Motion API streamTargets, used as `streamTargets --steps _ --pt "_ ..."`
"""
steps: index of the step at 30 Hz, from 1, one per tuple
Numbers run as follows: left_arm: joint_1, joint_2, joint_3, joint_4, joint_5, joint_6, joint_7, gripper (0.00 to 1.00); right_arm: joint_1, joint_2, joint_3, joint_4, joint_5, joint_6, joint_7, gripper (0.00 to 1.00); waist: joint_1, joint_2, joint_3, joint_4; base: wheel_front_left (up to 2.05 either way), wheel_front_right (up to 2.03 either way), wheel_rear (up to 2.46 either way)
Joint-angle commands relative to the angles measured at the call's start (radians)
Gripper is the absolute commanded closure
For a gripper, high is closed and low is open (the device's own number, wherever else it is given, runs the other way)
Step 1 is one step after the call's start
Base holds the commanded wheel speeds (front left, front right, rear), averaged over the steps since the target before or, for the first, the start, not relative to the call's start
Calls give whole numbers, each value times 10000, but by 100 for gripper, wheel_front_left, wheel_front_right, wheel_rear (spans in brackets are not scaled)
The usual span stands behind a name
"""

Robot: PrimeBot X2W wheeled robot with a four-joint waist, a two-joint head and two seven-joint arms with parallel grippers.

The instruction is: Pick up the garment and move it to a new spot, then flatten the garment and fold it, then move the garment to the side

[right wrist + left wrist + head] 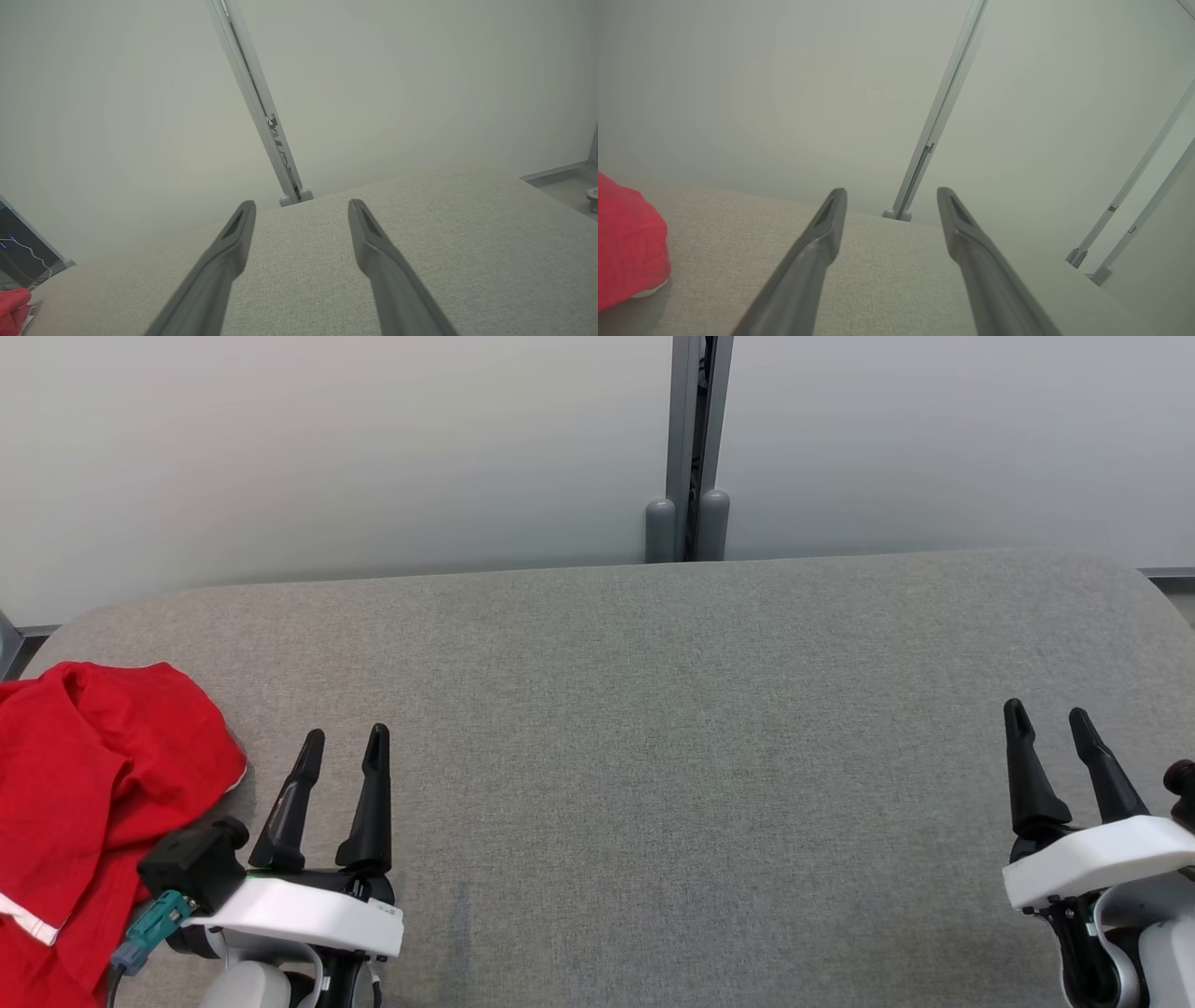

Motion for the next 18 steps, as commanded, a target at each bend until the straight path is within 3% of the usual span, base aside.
streamTargets --steps 1,18 --pt "-194 27 83 1 218 -8 -40 0 -38 -75 61 -69 -234 52 -149 0 -1 0 -1 6 0 0 0" --pt "-508 343 56 841 798 -320 36 0 63 43 419 647 -1455 53 -933 0 -1 0 -39 52 0 0 0"
